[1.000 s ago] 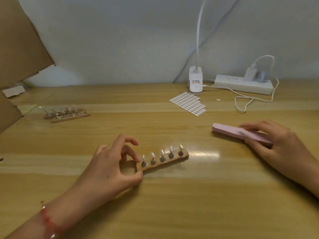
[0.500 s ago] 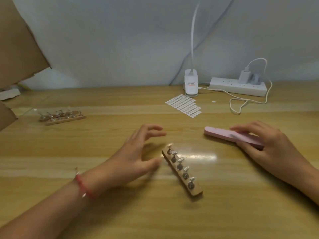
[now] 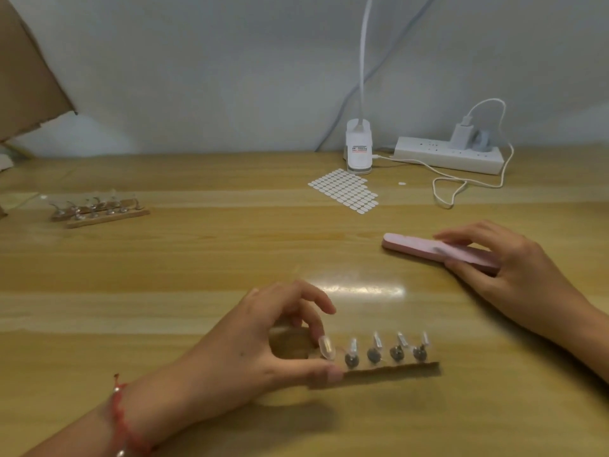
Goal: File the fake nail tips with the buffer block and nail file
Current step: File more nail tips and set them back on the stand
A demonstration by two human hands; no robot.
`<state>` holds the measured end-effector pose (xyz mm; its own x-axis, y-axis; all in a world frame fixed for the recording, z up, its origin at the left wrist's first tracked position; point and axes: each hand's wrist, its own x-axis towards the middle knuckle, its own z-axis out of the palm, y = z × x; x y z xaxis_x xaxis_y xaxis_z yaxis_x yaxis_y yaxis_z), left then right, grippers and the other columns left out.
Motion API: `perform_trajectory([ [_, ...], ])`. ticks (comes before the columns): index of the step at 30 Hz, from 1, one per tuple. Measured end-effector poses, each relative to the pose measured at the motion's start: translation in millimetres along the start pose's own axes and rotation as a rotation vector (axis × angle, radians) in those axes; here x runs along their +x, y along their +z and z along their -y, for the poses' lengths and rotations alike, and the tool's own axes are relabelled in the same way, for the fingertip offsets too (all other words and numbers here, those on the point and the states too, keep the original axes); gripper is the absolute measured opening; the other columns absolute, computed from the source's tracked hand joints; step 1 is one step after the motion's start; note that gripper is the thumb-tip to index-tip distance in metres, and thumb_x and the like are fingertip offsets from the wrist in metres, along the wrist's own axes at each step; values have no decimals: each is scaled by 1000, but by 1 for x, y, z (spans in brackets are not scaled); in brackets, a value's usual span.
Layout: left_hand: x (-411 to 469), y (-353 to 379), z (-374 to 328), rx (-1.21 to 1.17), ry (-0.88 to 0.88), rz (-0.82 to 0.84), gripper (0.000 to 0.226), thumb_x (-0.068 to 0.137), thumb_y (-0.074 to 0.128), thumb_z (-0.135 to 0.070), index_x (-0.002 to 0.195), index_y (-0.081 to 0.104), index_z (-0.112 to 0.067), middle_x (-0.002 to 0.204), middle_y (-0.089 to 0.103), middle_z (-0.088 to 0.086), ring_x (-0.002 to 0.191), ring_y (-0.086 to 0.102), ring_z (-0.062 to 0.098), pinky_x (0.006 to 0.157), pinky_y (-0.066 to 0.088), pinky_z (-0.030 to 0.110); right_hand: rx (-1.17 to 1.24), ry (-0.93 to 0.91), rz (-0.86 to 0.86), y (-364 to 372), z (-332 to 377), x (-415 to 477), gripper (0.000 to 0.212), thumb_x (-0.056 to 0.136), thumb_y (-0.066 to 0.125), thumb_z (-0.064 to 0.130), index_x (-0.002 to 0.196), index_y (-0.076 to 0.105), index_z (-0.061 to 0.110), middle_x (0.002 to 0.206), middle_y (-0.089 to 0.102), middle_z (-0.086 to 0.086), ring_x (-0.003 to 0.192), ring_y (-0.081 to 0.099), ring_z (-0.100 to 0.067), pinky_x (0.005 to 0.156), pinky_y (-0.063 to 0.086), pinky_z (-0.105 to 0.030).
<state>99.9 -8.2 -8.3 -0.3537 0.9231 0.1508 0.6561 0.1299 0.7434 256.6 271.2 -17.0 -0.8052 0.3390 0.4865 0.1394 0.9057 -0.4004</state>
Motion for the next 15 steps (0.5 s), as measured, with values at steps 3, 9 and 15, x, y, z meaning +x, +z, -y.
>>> perform_trajectory([
  [3, 1, 0, 2, 17, 56, -16, 33, 66, 74, -57, 92, 69, -38, 92, 68, -20, 99, 59, 7, 91, 46, 38, 2, 6, 10, 0, 0, -1, 25, 84, 73, 7, 108, 72, 13, 100, 67, 3, 92, 63, -17, 85, 43, -27],
  [9, 0, 1, 4, 273, 287, -51, 15, 81, 67, -49, 78, 70, -36, 90, 65, -23, 93, 55, 0, 82, 37, 27, 13, -13, -3, 1, -1, -1, 26, 84, 73, 6, 108, 71, 17, 101, 67, 4, 94, 62, -14, 88, 45, -27],
  [15, -3, -4, 1, 283, 473, -289, 13, 85, 66, -31, 87, 75, -21, 95, 71, -17, 93, 64, 4, 81, 50, 31, -18, -95, -133, -2, 2, 1, 32, 82, 70, -4, 110, 70, 10, 108, 65, -11, 99, 61, -29, 87, 46, -23],
])
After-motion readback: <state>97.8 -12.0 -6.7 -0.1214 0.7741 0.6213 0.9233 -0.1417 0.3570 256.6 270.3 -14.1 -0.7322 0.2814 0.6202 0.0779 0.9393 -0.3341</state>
